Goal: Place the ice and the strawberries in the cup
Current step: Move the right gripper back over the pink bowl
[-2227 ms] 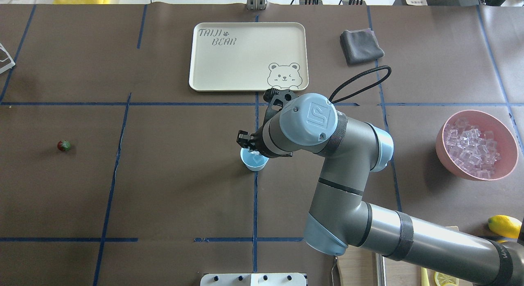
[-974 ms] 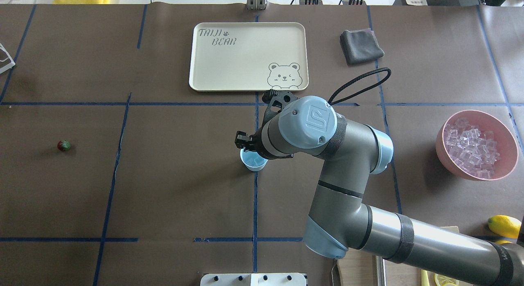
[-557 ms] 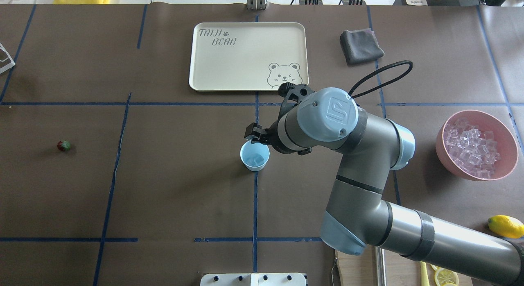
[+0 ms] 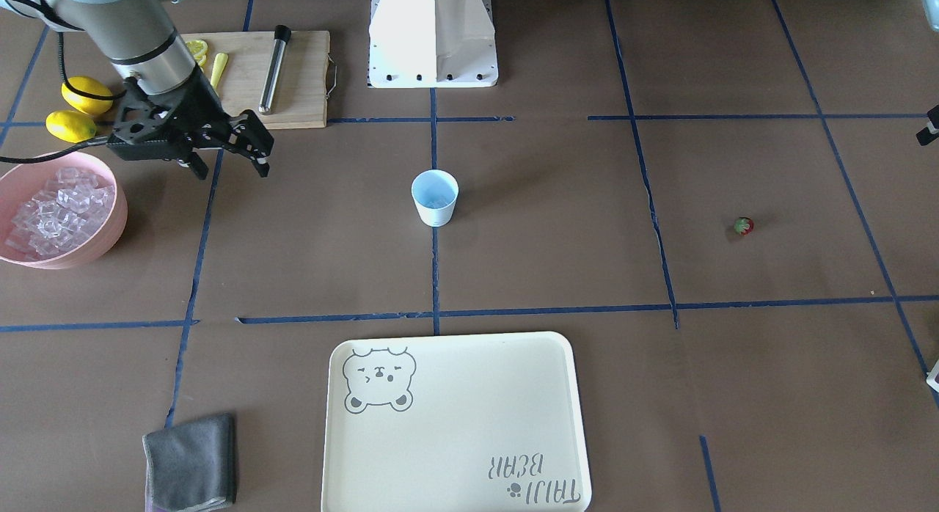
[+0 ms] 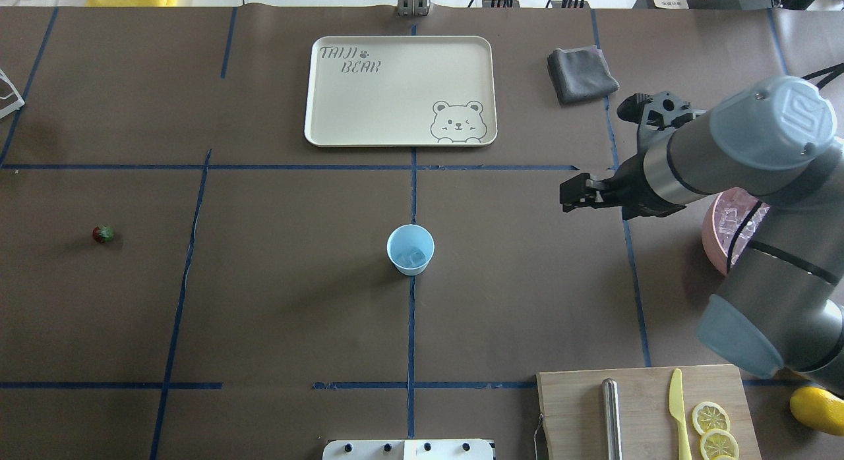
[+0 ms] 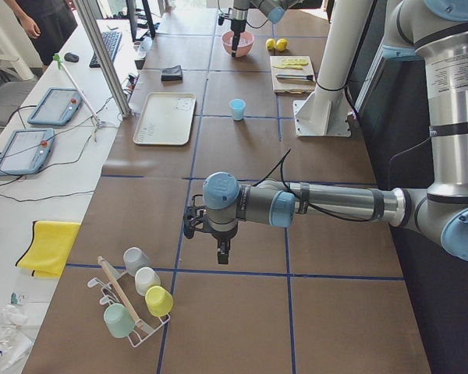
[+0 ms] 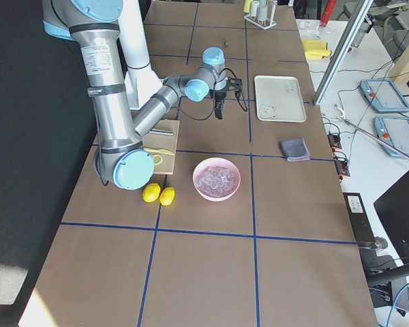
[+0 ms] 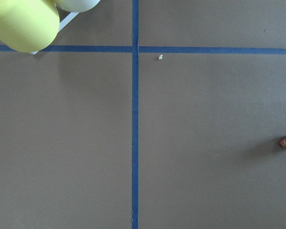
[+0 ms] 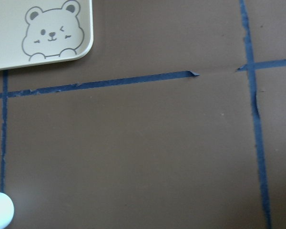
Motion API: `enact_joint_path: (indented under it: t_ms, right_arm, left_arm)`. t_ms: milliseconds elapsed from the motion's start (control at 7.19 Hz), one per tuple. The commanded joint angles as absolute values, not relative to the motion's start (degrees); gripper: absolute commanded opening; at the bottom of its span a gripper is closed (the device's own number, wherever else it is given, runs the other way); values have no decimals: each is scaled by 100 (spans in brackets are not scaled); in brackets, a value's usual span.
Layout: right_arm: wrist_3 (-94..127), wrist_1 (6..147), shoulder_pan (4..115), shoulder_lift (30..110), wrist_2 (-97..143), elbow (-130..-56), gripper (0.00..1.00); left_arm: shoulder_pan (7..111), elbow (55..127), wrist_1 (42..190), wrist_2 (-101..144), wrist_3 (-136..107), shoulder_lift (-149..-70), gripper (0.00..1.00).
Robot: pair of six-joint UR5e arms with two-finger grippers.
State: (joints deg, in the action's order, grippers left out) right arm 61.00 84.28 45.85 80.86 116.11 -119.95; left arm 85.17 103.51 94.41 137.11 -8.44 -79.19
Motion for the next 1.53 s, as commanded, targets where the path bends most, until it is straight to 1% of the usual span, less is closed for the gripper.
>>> enact_joint_path:
  t_ms: [0,139,417,696,835,974,1392]
  right_arm:
    - [4018,8420,5629,8979,12075,-12006,99]
    - [3355,8411,5964,9113,12085,-11727,98]
    - [2586,8149,6064,9202,12024,-11164,98]
    - [2566,7036,6064,9255,12058,-10453,98]
    - [2558,6779,6056,9255,12050,-10198,98]
    - [2601,6742,6056,9255,12067,-10161,96]
    - [2891,6741,6056,9333,12410,-10169,95]
  left_arm:
    - [8517,10354,9448,13711,-844,-7919,100]
    - [8517,10362,9448,13711,-844,-7919,100]
    - [8517,10362,9448,13711,-844,-7919,100]
    - [8517,10362,9448,13711,-844,-7919,100]
    - [8517,10371,9448,13711,-844,-7919,100]
    - [8517,10406,9440,13711,-844,-7919,100]
    - [8517,10415,9439,13711,-844,-7919,100]
